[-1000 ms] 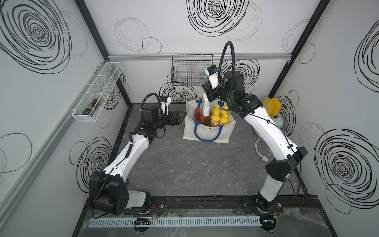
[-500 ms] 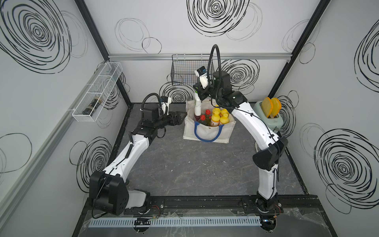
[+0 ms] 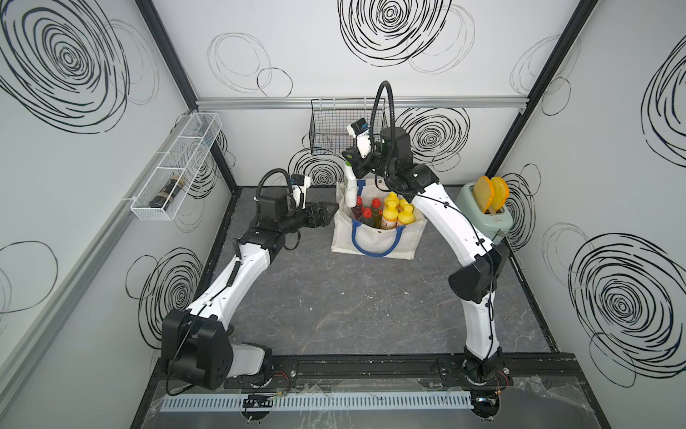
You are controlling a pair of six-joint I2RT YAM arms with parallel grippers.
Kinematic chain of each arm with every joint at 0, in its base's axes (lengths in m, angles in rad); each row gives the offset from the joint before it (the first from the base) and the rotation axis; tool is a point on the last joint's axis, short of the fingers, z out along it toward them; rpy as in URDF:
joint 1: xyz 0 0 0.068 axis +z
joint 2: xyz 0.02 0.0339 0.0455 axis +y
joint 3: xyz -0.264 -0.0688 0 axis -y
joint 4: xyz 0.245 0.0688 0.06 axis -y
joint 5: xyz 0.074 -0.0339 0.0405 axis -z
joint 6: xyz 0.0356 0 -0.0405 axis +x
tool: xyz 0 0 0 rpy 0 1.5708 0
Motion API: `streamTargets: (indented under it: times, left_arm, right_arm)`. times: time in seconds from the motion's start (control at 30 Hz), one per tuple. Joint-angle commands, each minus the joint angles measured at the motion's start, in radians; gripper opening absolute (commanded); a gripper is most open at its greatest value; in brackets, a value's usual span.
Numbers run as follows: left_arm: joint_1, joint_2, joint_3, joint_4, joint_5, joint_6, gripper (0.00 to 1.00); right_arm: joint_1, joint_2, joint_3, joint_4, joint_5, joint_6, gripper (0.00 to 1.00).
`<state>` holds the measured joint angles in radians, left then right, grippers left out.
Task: Pack dish soap into the shopping bag
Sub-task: Place the bottle of dish soap in the shopping bag.
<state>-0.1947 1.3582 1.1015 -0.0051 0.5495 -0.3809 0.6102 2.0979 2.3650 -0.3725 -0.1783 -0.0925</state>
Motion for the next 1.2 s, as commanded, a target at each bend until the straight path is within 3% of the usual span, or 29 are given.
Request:
streamTargets:
  times: [0.0,0.6,1.17]
  left_arm:
    - [-0.004,-0.003,0.022,0.019,-0.005,0.019,0.96]
    - [-0.007,-0.001,0.020,0.026,0.001,0.013,0.96]
    - [-0.018,-0.001,0.018,0.022,-0.006,0.017,0.96]
  right_arm:
    - [-0.004,-0.001,0.055,0.151,-0.029,0.024,0.00]
    - [0.000,-0.119,-0.361,0.353,-0.034,0.106,0.00]
    - [0.005,-0.136,-0.596,0.504,0.004,0.090,0.00]
